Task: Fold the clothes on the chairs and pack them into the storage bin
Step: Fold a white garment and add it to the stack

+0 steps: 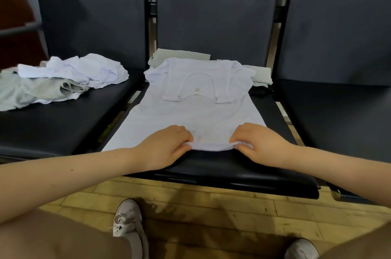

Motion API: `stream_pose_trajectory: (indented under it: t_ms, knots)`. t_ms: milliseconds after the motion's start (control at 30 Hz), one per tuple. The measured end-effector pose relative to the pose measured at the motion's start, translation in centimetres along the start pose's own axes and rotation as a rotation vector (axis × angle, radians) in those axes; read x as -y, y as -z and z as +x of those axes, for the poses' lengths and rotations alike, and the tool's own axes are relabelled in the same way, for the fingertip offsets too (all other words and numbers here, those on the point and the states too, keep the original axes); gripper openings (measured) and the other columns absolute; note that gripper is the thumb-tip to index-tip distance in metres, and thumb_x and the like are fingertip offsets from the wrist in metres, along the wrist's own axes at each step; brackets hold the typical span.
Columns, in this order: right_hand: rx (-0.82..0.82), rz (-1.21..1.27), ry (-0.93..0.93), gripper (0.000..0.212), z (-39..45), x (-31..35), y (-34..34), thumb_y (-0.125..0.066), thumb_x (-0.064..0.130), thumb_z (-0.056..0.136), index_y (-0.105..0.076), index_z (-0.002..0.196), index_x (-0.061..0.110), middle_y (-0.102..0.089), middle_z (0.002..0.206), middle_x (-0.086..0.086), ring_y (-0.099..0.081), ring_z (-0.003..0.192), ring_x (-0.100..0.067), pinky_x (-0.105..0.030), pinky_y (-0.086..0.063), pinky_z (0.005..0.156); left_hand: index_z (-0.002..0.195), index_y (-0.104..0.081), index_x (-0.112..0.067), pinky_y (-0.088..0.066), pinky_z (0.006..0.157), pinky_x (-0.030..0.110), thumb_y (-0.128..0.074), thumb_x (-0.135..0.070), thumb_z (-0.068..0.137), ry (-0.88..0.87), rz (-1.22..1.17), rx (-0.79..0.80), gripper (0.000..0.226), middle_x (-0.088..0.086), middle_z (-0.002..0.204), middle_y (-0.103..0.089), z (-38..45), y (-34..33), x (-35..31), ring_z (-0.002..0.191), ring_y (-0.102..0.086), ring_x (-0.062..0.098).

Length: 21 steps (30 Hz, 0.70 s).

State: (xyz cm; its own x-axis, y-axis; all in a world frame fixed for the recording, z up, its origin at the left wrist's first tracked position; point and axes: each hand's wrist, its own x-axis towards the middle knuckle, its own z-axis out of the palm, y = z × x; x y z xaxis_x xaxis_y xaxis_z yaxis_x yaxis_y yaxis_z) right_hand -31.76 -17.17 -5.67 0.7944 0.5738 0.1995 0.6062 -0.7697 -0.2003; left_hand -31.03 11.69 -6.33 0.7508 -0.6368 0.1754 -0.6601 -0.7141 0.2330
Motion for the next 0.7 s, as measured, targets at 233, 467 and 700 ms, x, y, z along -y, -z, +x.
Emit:
stream_pose_trajectory:
  t_ms: [233, 467, 700]
  knots:
    - [-0.048, 0.384, -0.337, 0.022, 1.8, 0.5, 0.6, -0.044, 0.031, 0.1, -0.055, 0.089, 0.017, -0.061, 0.084, -0.001, -0.055, 0.077, -0.015, -0.018, -0.04, 0.068, 0.092, -0.045, -0.016, -0.04, 0.07, 0.032, -0.038, -0.034, 0.101, 0.288, -0.294, -0.116, 0.021, 0.006, 0.077, -0.056, 0.8, 0.5, 0.4, 0.071, -0.05, 0.019]
    - [0.164, 0.274, -0.247, 0.038, 1.9, -0.1, 1.9, -0.055, 0.036, 0.095, -0.047, 0.065, 0.015, -0.048, 0.064, 0.004, -0.043, 0.061, -0.004, -0.02, -0.036, 0.064, 0.1, -0.057, -0.023, -0.037, 0.067, 0.025, -0.056, -0.038, 0.092, 0.202, 0.035, -0.064, 0.016, -0.013, 0.081, -0.054, -0.9, 2.1, 2.8, 0.076, -0.051, 0.012]
    - [-0.005, 0.41, -0.302, 0.024, -0.1, -0.6, 2.4, -0.052, 0.021, 0.097, -0.062, 0.083, 0.004, -0.061, 0.082, -0.012, -0.052, 0.074, -0.014, -0.029, -0.041, 0.075, 0.084, -0.055, -0.022, -0.037, 0.06, 0.024, -0.049, -0.021, 0.095, 0.318, 0.026, -0.167, 0.012, -0.008, 0.073, -0.057, -5.0, 3.9, 4.6, 0.068, -0.052, 0.012]
